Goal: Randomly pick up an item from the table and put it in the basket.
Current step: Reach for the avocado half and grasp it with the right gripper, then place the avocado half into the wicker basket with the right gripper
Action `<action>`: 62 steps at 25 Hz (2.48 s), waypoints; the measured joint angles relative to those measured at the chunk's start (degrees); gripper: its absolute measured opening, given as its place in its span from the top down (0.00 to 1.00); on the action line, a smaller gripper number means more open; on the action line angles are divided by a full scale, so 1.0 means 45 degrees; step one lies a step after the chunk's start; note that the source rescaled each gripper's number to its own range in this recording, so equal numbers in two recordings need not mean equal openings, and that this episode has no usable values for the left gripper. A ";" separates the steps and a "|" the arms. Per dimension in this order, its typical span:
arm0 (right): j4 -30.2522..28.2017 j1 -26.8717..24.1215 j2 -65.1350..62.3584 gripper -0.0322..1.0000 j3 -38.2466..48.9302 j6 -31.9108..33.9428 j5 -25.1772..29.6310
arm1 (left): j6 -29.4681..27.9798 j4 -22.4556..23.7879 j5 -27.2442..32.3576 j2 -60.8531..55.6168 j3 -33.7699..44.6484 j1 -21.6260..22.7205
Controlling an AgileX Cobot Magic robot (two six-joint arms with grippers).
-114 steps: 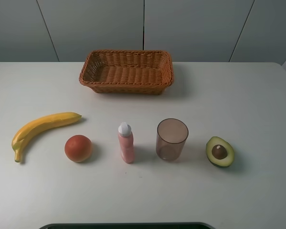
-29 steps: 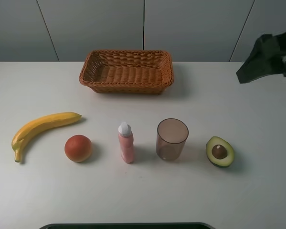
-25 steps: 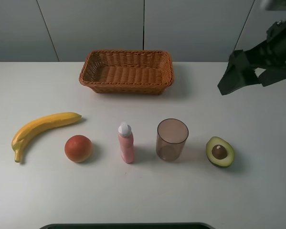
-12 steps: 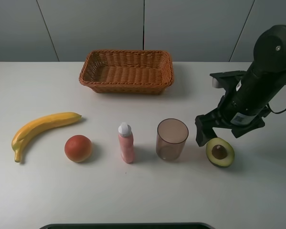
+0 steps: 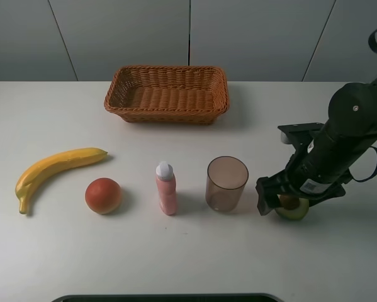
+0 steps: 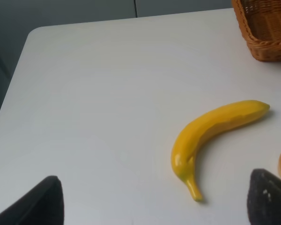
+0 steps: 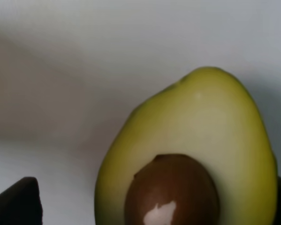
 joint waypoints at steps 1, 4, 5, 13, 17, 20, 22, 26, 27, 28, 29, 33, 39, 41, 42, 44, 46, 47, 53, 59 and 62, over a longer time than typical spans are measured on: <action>0.0000 0.0000 0.0081 0.00 0.0057 0.0026 -0.0023 | 0.0000 0.0000 0.0000 0.0000 0.0000 0.0000; 0.0019 0.0000 0.0282 0.00 0.0073 0.0026 -0.0070 | 0.0000 0.0000 0.0000 0.0000 0.0000 0.0000; 0.0052 0.0000 0.0377 0.00 0.0073 0.0026 -0.0101 | 0.0000 0.0000 0.0000 0.0000 0.0000 0.0000; 0.0050 0.0000 0.0560 0.59 0.0073 0.0026 -0.0456 | 0.0000 0.0000 0.0000 0.0000 0.0000 0.0000; 0.0050 0.0000 0.0560 0.96 0.0073 0.0026 -0.0482 | 0.0000 0.0000 0.0000 0.0000 0.0000 0.0000; 0.0050 0.0000 0.0560 0.96 0.0073 0.0026 -0.0482 | 0.0000 0.0000 0.0000 0.0000 0.0000 0.0000; 0.0050 0.0000 0.0488 0.96 0.0073 0.0026 -0.0432 | 0.0000 0.0000 0.0000 0.0000 0.0000 0.0000; -0.0085 0.0000 -0.0544 0.96 -0.0778 0.0053 0.0397 | 0.0000 0.0000 0.0000 0.0000 0.0000 0.0000; -0.0261 0.0000 -0.0966 0.96 -0.1201 0.0053 0.0609 | 0.0000 0.0000 0.0000 0.0000 0.0000 0.0000; -0.0385 0.0000 -0.1392 0.96 -0.1599 0.0053 0.0717 | 0.0000 0.0000 0.0000 0.0000 0.0000 0.0000; -0.0458 0.0000 -0.1741 0.96 -0.2110 0.0053 0.0760 | 0.0000 0.0000 0.0000 0.0000 0.0000 0.0000; -0.0719 0.0000 -0.2802 0.96 -0.4428 0.0030 0.0416 | 0.0000 0.0000 0.0000 0.0000 0.0000 0.0000; -0.0701 0.0000 -0.2246 0.96 -0.7655 -0.0193 -0.0546 | 0.0000 0.0000 0.0000 0.0000 0.0000 0.0000; -0.0657 0.0118 -0.1532 0.96 -0.8557 -0.0535 -0.0707 | 0.0000 0.0000 0.0000 0.0000 0.0000 0.0000; -0.0629 0.0232 -0.1043 0.96 -0.8927 -0.0732 -0.0736 | 0.0000 0.0000 0.0000 0.0000 0.0000 0.0000; -0.0607 0.0530 0.0006 0.96 -0.9767 -0.1011 -0.0736 | 0.0000 0.0000 0.0000 0.0000 0.0000 0.0000; -0.0607 0.0836 0.1267 0.96 -1.0509 -0.1120 -0.0755 | 0.0000 0.0000 0.0000 0.0000 0.0000 0.0000; -0.0607 0.1004 0.1793 0.96 -1.0903 -0.1156 -0.0755 | 0.0000 0.0000 0.0000 0.0000 0.0000 0.0000; -0.0154 0.1754 0.5089 0.96 -1.2810 -0.1259 -0.1217 | 0.0000 0.0000 0.0000 0.0000 0.0000 0.0000; 0.0828 0.1802 0.6985 0.96 -1.3338 -0.1284 -0.1441 | 0.0000 0.0000 0.0000 0.0000 0.0000 0.0000; 0.0956 0.1802 0.7299 0.96 -1.3338 -0.1284 -0.1391 | 0.0000 0.0000 0.0000 0.0000 0.0000 0.0000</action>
